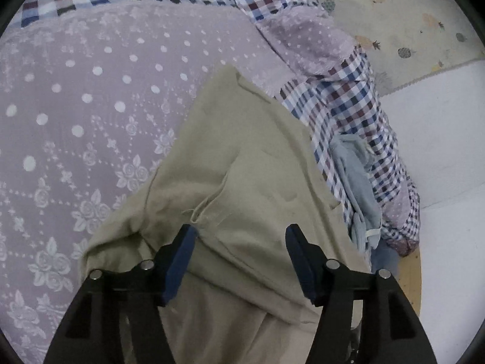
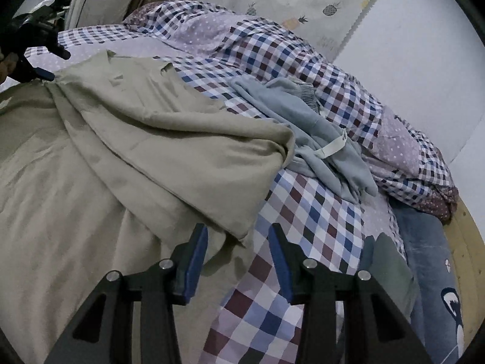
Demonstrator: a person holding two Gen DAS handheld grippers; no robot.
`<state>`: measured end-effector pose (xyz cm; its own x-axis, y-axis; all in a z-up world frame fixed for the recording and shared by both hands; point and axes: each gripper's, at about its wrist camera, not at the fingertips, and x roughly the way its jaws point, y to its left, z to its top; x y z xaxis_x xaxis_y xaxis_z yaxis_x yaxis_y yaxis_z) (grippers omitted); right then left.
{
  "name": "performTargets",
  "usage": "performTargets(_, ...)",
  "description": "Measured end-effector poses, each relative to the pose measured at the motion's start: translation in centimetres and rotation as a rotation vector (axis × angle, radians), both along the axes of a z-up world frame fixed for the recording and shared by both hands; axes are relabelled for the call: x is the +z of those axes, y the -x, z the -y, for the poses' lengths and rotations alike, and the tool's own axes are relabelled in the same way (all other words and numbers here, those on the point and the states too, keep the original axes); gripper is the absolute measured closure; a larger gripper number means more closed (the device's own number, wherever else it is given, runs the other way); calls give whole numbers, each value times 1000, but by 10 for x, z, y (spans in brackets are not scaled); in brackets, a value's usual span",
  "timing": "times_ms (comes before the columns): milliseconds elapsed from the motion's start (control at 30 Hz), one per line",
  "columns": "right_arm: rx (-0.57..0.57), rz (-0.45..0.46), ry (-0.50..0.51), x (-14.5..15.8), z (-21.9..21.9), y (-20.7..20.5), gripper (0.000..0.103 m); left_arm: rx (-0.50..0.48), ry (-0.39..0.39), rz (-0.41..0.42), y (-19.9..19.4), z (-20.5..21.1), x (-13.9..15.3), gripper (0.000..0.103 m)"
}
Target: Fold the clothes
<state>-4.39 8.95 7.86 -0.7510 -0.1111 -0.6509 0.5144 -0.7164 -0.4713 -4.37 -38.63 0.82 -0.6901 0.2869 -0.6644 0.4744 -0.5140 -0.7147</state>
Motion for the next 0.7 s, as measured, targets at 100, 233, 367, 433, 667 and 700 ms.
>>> performTargets(100,-8,3,15,0,-2,-1,59,1,-7,1,2,0,-3,37)
performTargets(233,-15,6,30,0,-5,-3,59,11,-13,-1,2,1,-6,37)
performTargets(367,-23,5,43,0,-6,-4,58,21,-18,-2,3,2,-8,38)
performTargets(433,-23,5,45,0,-5,-4,58,26,-21,-3,3,2,-9,38)
performTargets(667,-28,-2,68,3,-6,-4,58,49,-49,-38,2,5,-12,38)
performTargets(700,-31,-3,73,3,-6,-4,58,55,-63,-62,0,6,-12,38)
